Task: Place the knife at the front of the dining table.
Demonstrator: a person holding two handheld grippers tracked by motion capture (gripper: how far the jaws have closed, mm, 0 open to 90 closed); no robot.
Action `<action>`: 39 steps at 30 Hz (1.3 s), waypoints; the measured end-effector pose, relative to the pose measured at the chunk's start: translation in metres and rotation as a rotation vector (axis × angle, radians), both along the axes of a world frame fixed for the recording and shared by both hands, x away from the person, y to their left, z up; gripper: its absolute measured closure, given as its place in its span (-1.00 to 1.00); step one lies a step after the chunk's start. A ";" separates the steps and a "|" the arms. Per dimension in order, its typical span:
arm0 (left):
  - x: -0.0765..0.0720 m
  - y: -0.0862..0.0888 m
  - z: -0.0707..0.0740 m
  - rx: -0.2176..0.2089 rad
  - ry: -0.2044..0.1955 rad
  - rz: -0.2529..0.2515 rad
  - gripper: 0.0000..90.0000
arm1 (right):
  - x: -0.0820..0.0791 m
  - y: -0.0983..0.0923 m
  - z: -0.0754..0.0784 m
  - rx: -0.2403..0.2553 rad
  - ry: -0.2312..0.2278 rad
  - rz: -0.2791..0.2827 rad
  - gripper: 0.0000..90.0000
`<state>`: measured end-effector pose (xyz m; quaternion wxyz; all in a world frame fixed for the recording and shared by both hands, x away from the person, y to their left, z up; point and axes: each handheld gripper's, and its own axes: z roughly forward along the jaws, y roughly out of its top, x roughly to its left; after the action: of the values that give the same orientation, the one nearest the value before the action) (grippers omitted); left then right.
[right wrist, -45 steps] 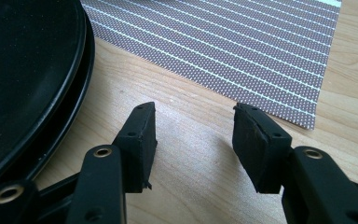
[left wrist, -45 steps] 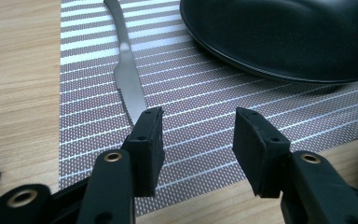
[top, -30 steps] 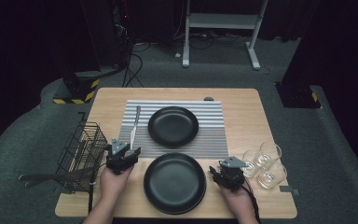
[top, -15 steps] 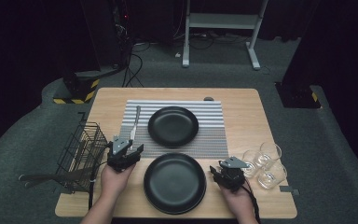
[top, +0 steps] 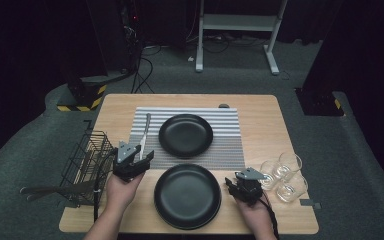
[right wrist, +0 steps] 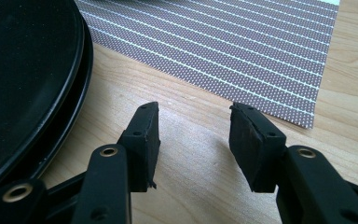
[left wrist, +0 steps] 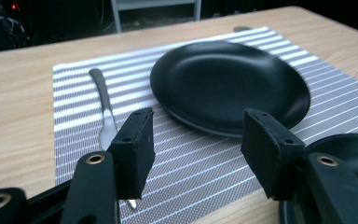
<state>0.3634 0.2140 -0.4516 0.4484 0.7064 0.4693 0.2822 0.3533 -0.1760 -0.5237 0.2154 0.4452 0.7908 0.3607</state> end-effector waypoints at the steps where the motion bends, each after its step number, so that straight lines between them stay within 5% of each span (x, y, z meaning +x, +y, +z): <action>1: 0.000 0.000 0.002 0.002 -0.004 -0.005 -0.02 | 0.000 0.000 0.000 0.001 0.000 0.002 0.17; 39: 0.001 0.004 0.039 -0.024 -0.061 -0.048 -0.05 | 0.000 -0.001 0.000 0.001 -0.002 0.003 0.17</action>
<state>0.3643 0.2177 -0.4125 0.4778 0.7028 0.4419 0.2872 0.3537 -0.1765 -0.5238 0.2152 0.4437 0.7911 0.3619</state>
